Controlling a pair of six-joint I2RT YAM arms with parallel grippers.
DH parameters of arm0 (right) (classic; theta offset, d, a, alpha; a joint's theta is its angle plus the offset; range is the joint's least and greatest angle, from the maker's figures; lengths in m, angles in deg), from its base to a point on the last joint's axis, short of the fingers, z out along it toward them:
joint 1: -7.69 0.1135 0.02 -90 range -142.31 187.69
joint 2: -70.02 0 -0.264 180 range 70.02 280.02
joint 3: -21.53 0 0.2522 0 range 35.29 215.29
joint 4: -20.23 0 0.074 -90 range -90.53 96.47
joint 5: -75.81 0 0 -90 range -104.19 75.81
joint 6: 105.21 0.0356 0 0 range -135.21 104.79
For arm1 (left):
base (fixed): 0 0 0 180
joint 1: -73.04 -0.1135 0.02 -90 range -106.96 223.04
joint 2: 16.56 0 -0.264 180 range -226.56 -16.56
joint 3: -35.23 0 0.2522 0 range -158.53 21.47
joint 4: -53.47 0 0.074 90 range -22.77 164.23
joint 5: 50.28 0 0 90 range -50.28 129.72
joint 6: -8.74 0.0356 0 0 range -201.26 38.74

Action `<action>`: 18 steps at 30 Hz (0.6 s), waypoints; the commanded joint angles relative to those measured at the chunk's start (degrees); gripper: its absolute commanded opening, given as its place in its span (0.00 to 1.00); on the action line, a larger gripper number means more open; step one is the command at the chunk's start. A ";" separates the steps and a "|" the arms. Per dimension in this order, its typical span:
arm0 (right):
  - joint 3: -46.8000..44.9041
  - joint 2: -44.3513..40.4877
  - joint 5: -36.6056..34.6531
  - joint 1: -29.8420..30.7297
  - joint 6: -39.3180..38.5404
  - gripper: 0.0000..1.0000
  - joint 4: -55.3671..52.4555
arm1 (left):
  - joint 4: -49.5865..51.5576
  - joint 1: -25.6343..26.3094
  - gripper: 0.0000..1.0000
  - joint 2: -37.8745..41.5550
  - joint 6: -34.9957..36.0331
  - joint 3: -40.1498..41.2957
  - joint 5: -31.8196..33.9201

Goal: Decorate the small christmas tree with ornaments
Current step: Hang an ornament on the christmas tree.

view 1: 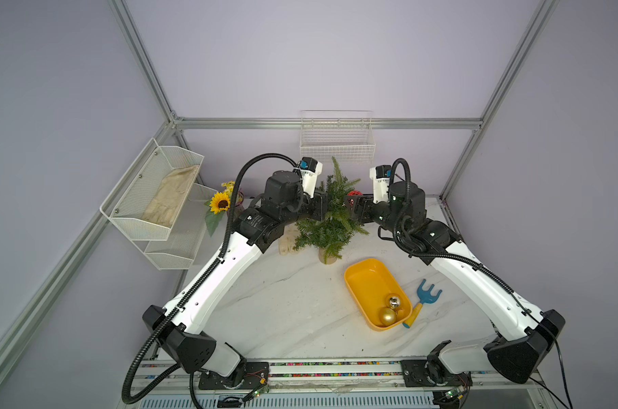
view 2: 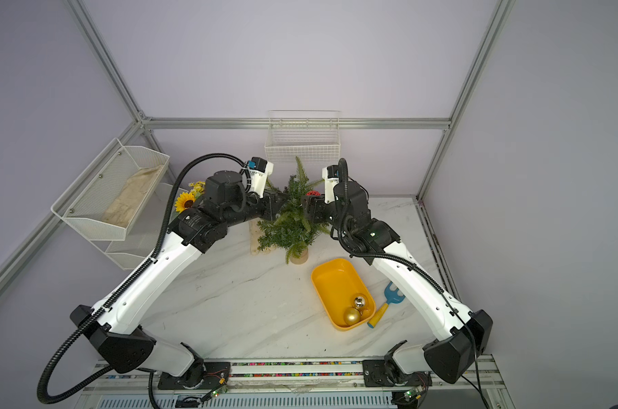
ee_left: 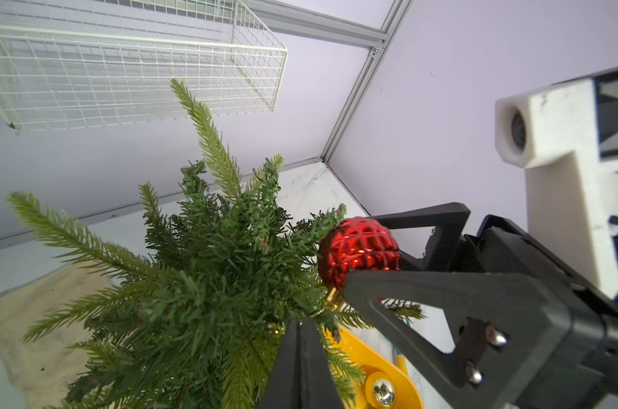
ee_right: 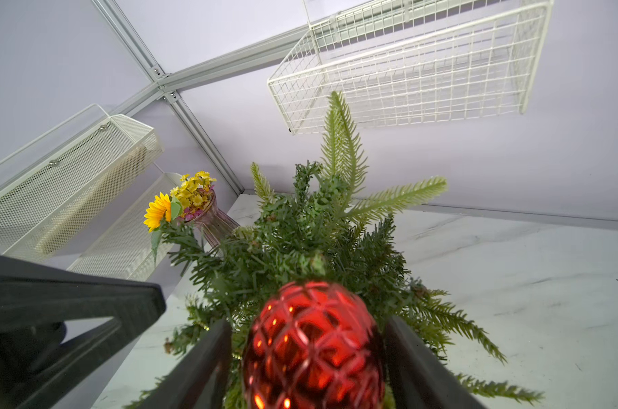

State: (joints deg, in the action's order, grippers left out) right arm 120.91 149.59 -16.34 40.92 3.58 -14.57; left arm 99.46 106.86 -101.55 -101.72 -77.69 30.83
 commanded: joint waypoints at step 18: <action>-2.43 -7.32 -14.45 0.10 -1.43 0.78 -7.51 | -2.43 0.19 0.00 3.47 -1.06 1.75 1.10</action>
State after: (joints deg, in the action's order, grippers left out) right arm 119.71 144.74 -25.94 40.92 2.83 -18.18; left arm 99.35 106.86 -100.41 -101.83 -77.53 31.22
